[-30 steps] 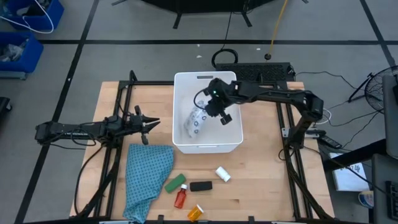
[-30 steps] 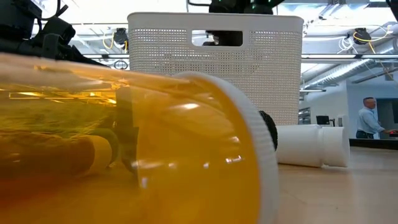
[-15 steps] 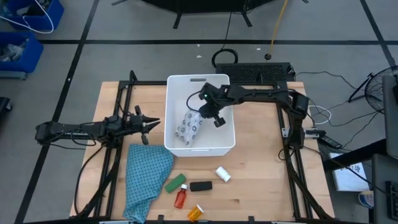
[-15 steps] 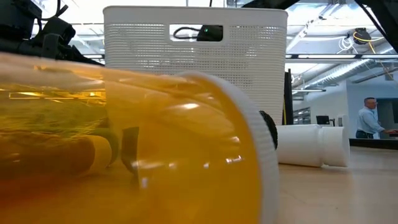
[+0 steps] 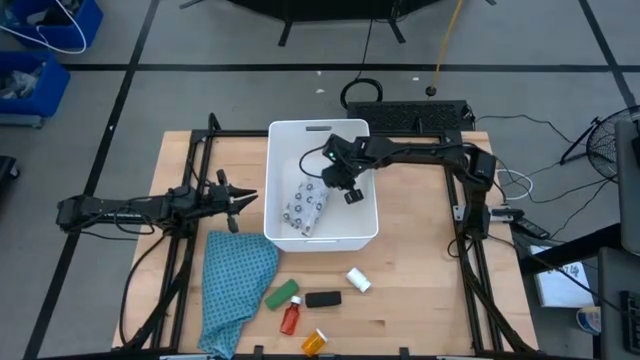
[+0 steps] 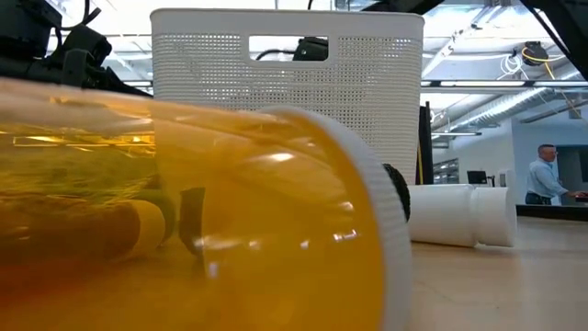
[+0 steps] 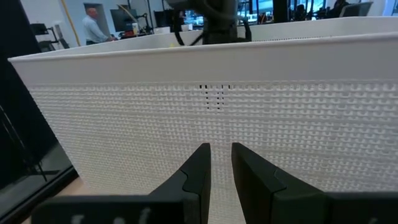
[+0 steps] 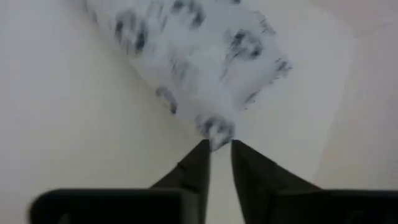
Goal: Pick & place medical supplies in basket/bin
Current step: Put the white mailer bag into the white bin, then adjust the white bin
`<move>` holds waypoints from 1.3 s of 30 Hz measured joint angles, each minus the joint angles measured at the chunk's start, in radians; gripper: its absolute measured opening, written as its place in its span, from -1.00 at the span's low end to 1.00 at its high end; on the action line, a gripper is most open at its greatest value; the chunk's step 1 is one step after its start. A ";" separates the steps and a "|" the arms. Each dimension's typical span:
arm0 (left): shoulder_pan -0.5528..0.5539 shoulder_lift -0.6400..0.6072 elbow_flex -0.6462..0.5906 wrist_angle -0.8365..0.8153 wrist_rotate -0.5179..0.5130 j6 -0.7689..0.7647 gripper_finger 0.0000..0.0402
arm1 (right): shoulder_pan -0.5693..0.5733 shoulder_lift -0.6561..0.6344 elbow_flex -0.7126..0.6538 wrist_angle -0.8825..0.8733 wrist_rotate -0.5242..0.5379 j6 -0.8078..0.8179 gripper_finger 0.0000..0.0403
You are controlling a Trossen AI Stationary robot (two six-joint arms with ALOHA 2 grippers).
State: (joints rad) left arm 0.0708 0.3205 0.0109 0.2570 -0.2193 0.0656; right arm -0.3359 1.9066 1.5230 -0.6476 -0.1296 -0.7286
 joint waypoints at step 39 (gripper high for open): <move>0.000 0.211 0.000 0.047 -0.096 -0.278 -0.67 | 0.138 -1.063 -0.829 0.680 -0.106 0.434 -1.00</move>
State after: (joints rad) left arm 0.0708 0.5311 0.0113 0.3042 -0.3157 -0.2127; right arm -0.1982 0.8434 0.6945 0.0322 -0.2351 -0.2947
